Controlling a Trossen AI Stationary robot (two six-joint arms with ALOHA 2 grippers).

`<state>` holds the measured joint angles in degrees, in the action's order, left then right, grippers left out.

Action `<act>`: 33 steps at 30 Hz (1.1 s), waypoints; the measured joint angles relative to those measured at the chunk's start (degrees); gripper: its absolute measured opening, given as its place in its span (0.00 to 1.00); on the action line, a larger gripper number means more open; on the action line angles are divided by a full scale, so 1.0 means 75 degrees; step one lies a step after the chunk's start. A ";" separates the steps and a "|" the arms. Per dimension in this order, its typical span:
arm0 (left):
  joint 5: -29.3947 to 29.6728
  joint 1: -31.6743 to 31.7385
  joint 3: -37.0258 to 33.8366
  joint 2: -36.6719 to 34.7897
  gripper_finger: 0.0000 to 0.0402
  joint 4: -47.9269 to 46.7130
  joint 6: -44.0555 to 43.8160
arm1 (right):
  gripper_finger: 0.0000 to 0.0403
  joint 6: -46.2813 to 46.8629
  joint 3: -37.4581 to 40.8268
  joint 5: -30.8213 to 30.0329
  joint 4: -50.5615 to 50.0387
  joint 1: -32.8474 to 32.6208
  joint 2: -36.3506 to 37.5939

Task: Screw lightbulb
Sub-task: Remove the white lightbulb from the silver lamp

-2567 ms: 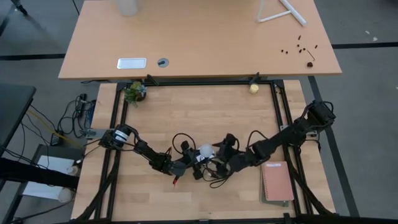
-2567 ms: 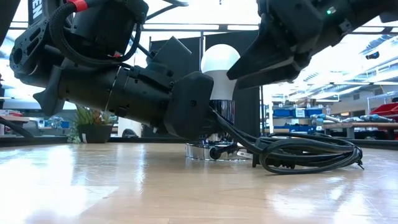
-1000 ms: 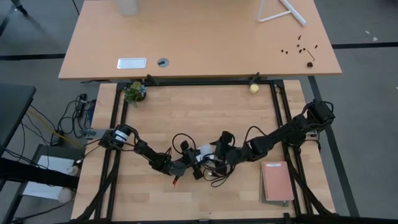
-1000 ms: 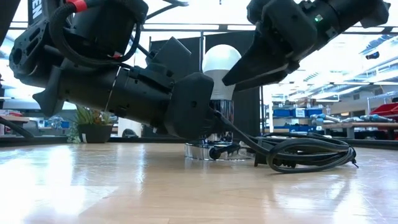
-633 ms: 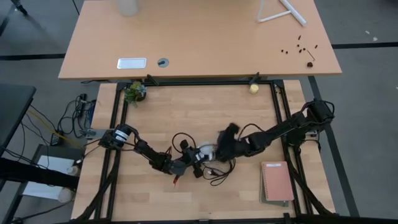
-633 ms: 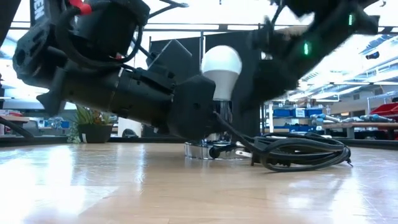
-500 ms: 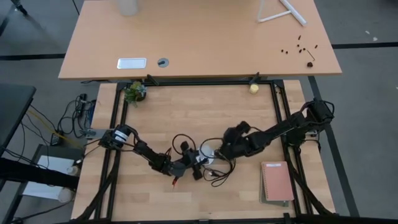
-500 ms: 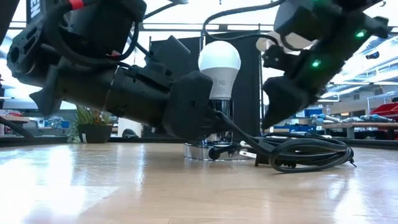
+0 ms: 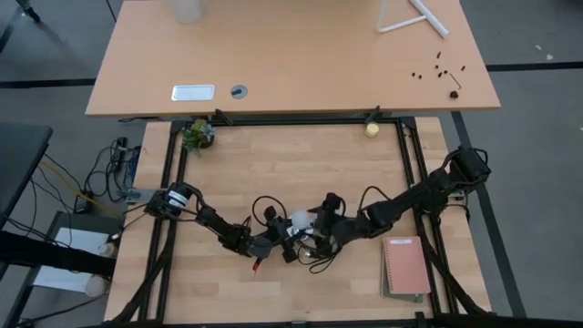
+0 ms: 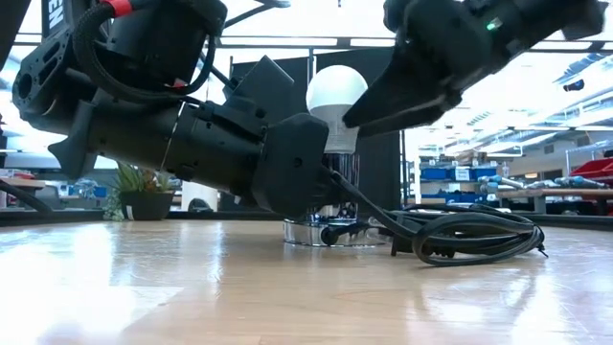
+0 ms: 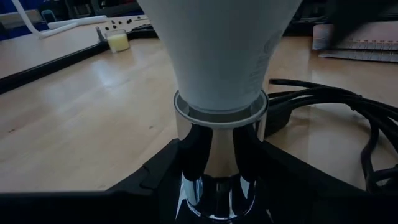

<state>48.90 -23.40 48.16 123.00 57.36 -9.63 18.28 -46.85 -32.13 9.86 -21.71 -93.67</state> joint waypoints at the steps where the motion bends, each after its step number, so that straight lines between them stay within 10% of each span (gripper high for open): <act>1: 0.0003 0.0003 0.0000 0.0000 0.47 0.0000 0.0000 | 0.86 -0.0080 0.0000 -0.0026 0.0004 0.0105 0.0003; 9: 0.0166 0.0032 -0.0006 0.0000 0.47 -0.0034 -0.0051 | 0.86 0.0069 -0.0026 -0.0410 -0.0957 0.0565 0.0026; 14: -0.0076 -0.0032 0.0003 0.0000 0.47 -0.0017 0.0017 | 0.86 0.2465 0.0006 -0.1857 -0.3567 0.0619 0.0009; 21: -0.0006 0.0003 0.0003 0.0000 0.47 -0.0019 0.0022 | 0.86 0.2271 0.0004 -0.0437 -0.2870 0.0405 0.0006; 33: 0.0362 0.0000 0.0000 0.0000 0.48 -0.0135 -0.0280 | 0.86 0.3467 0.0006 -0.0449 -0.3291 -0.0076 0.0380</act>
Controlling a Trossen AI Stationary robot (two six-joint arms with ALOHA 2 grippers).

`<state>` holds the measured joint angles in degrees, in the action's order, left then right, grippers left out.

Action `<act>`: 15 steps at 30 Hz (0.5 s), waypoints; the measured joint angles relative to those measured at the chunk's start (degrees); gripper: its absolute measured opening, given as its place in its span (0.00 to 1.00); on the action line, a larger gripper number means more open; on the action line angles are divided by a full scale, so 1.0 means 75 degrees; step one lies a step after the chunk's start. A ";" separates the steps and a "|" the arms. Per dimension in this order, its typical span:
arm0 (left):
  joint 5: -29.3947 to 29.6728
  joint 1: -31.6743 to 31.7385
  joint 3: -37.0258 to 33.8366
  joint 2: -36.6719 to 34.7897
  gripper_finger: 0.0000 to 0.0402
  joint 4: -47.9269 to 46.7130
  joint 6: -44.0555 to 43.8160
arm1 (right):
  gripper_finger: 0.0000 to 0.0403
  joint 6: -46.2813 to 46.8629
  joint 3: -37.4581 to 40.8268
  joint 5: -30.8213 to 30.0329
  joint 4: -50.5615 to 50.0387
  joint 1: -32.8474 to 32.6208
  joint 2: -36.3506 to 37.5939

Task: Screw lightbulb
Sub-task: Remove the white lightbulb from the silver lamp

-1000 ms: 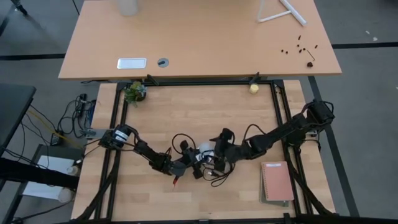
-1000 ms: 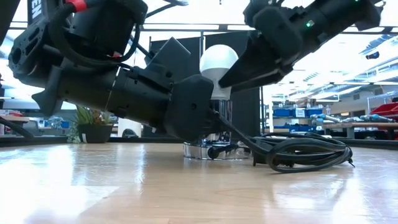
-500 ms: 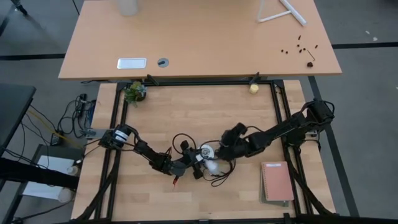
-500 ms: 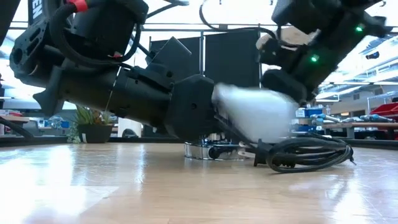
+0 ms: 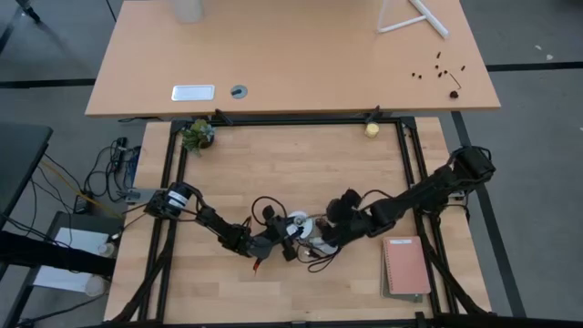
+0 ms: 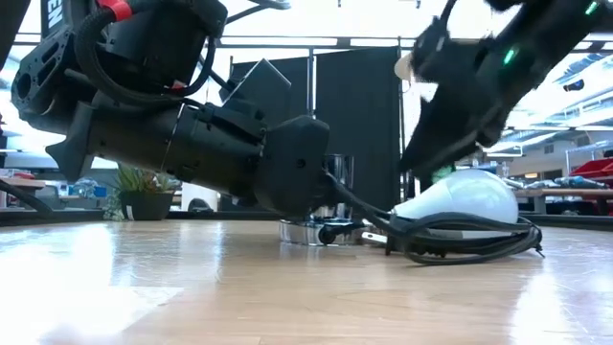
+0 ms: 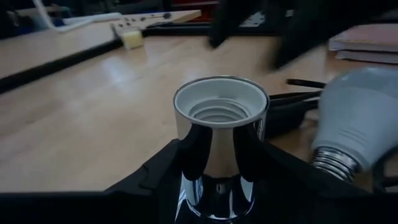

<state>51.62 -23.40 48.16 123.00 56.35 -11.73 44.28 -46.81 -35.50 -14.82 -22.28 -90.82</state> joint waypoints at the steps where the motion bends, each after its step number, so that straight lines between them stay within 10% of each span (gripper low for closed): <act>1: 0.0117 0.0000 0.0000 0.0000 0.48 -0.0008 0.0025 | 0.86 -0.0286 -0.0001 0.0111 0.0205 -0.0111 0.0112; 15: 0.0224 -0.0082 -0.0008 0.0012 0.68 -0.0110 0.0183 | 0.86 -0.1052 -0.0003 0.0881 0.1447 -0.1188 -0.0405</act>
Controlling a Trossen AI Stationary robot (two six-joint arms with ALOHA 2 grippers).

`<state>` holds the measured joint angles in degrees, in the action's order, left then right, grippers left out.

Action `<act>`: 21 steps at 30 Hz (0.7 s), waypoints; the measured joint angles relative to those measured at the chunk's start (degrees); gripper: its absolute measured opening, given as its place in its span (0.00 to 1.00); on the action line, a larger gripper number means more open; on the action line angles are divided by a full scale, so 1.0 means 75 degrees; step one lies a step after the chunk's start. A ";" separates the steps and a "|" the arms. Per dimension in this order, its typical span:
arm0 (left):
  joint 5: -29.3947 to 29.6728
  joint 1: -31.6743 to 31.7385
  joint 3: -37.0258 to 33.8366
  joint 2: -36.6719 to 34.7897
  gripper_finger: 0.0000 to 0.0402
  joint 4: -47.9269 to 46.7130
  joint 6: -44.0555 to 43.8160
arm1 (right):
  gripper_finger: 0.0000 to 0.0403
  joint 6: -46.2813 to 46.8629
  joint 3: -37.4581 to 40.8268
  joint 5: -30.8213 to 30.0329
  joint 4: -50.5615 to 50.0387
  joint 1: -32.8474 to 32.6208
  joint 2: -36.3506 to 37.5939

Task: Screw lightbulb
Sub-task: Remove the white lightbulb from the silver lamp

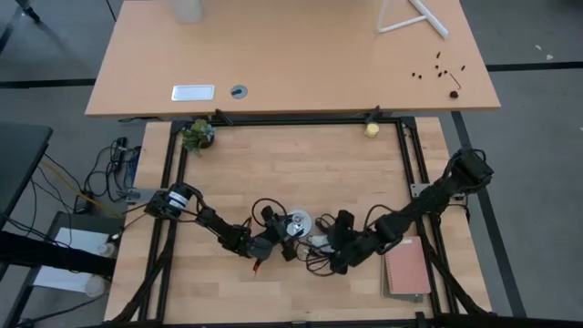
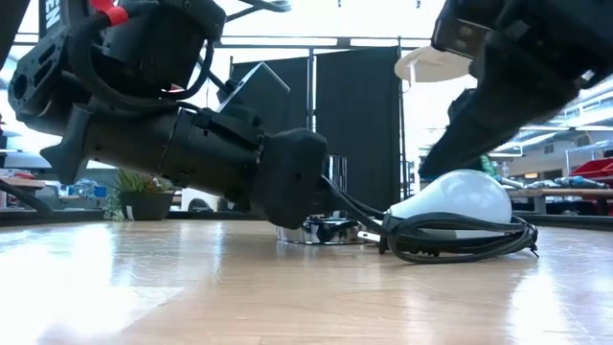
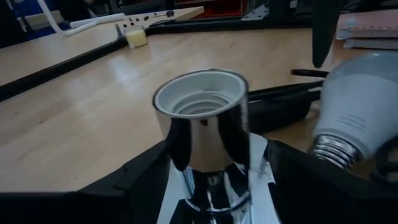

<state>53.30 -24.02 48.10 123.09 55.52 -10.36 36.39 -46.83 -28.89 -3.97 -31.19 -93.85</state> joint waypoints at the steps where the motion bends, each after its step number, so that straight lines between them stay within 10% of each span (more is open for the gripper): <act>1: 0.0000 -0.0019 0.0001 0.0000 0.69 0.0016 0.0090 | 0.86 0.0084 0.0000 -0.0099 -0.0005 -0.0058 -0.0074; 21: 0.0067 -0.0135 0.0008 -0.0069 0.75 0.0287 0.0543 | 0.82 0.0590 -0.0015 -0.0893 0.0020 -0.0343 -0.1307</act>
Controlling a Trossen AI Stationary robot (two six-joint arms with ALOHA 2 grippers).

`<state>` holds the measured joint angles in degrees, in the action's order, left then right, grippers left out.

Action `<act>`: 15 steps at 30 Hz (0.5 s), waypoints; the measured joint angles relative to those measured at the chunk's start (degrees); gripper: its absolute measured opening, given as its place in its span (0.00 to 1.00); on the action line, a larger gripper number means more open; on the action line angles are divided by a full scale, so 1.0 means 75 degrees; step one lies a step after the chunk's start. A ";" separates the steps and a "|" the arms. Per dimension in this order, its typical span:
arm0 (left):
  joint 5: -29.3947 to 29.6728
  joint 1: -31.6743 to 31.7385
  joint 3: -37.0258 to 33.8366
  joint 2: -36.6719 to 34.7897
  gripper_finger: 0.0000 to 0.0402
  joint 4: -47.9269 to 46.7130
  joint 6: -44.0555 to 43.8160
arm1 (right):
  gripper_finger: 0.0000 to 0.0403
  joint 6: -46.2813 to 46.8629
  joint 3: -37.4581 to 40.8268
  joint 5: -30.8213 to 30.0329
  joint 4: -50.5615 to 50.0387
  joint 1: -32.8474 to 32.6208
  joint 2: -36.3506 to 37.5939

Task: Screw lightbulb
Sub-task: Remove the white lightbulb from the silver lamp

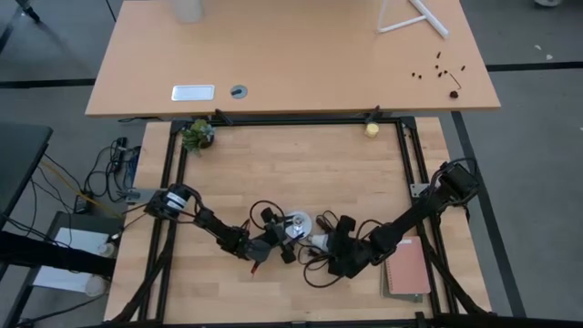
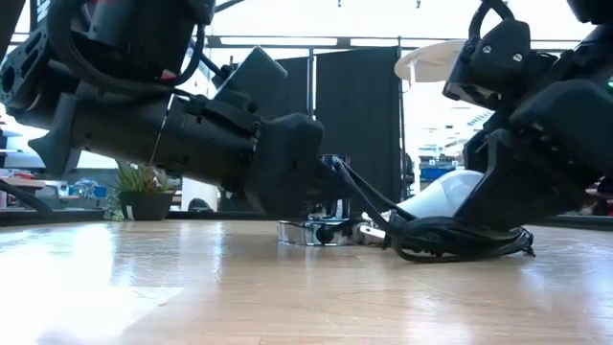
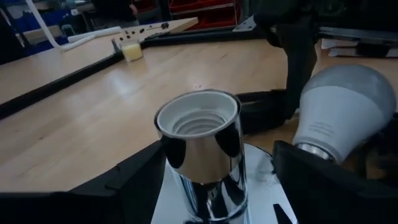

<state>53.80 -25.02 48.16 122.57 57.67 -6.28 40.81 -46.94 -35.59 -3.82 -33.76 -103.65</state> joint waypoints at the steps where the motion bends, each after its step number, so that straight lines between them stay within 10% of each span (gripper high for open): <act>1: 0.0014 -0.0018 0.0000 -0.0028 0.75 0.0001 0.0036 | 0.80 -0.0046 0.0006 0.0000 -0.0052 0.0003 0.0038; 15: 0.0242 -0.0105 0.0000 -0.0051 0.75 0.0165 0.0413 | 0.72 -0.0083 0.0017 0.0042 -0.0147 0.0095 0.0339</act>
<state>55.61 -25.81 48.16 122.19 58.91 -3.18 40.19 -46.81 -35.28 -4.92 -33.04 -101.11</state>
